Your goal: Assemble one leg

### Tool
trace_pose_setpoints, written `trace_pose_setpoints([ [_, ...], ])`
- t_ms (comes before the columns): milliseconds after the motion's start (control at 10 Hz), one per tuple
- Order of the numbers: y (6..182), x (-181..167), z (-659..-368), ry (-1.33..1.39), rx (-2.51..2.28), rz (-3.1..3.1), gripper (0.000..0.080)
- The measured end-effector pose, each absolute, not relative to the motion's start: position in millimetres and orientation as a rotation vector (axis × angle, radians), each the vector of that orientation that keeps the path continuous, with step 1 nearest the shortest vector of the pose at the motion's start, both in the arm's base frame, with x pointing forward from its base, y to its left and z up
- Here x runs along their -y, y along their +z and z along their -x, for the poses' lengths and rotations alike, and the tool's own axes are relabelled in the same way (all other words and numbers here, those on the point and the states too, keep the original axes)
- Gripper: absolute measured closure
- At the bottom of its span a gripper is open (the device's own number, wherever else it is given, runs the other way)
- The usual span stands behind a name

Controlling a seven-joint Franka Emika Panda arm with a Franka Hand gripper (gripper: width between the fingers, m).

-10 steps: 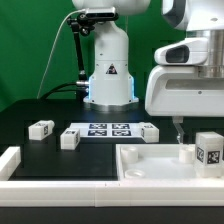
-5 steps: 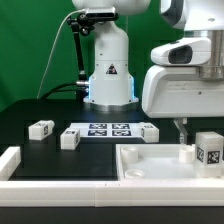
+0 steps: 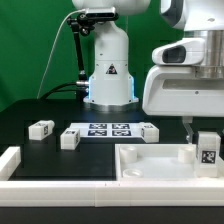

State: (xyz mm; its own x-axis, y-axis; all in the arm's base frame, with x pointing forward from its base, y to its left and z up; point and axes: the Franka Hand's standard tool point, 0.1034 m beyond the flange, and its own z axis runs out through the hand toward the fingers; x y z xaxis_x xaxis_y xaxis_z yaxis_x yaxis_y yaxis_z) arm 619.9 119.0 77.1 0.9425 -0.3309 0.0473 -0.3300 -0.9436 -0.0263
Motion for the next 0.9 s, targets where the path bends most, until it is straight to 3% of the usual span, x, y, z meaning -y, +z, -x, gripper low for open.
trace_pose_setpoints([
  [600,76.3,-120.8,-619.0,-0.087,-1.608,2.565,0.0509],
  [900,76.6,-120.4,-619.8,-0.067,-1.827,2.401,0.0509],
])
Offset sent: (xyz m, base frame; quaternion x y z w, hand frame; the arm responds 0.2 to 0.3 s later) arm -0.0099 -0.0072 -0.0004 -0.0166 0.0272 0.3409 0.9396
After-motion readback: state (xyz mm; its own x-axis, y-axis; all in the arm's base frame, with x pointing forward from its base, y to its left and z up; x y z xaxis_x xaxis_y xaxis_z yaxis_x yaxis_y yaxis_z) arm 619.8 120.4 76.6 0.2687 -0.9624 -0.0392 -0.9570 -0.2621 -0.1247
